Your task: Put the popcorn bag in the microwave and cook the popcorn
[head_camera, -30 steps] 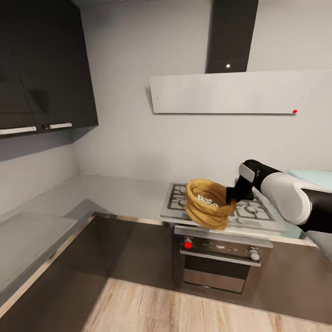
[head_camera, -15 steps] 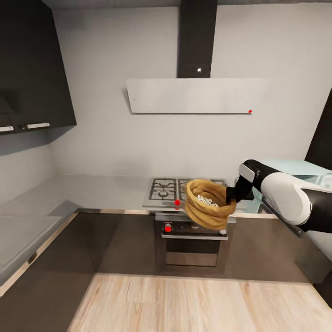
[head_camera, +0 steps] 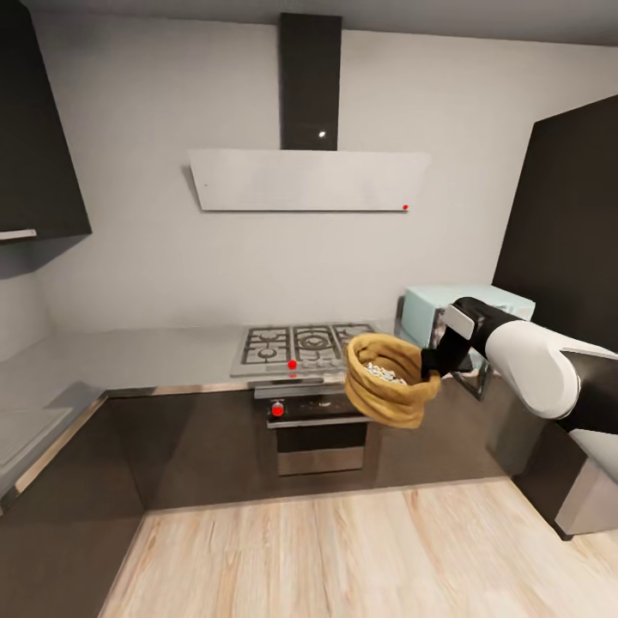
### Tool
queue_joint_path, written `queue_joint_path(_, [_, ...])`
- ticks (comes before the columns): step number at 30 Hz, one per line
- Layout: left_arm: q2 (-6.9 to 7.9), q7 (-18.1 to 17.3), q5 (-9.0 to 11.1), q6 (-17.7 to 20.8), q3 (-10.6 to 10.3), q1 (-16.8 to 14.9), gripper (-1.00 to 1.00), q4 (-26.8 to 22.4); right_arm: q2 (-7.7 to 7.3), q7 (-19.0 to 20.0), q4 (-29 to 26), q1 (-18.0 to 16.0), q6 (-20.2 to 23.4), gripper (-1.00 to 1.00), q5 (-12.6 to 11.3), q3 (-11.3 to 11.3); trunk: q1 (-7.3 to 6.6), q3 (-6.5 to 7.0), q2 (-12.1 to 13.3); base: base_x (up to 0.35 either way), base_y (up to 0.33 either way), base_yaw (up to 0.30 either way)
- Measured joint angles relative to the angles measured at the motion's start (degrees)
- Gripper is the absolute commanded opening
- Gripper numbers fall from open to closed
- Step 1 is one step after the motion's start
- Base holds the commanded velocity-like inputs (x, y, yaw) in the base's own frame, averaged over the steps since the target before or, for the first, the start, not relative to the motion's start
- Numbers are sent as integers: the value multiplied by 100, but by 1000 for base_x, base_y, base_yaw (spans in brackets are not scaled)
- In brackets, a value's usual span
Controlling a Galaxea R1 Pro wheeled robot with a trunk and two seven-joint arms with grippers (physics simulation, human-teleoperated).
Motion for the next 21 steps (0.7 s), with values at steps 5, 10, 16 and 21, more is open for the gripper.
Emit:
queue_joint_path(5, [0, 2, 0, -8, 0, 0, 100, 0, 0, 1, 0, 0, 0, -100, -1, -1, -2, 0, 0, -16, 0, -295])
queue_joint_path(10, [0, 0, 0, -15, 0, 0, 100, -1, 0, 0, 0, 0, 0, -100, -3, -5, -2, 0, 0, -1, 0, -295])
queue_joint_path(16, [0, 0, 2, -16, 0, 0, 100, -1, 0, 2, 0, 0, 0, -100, -4, -1, -2, 0, 0, 0, 0, -295])
queue_joint_path(21, [0, 3, 1, -16, 0, 0, 100, -1, 0, 2, 0, 0, 0, -100, -1, -1, -2, 0, 0, 0, 0, -295])
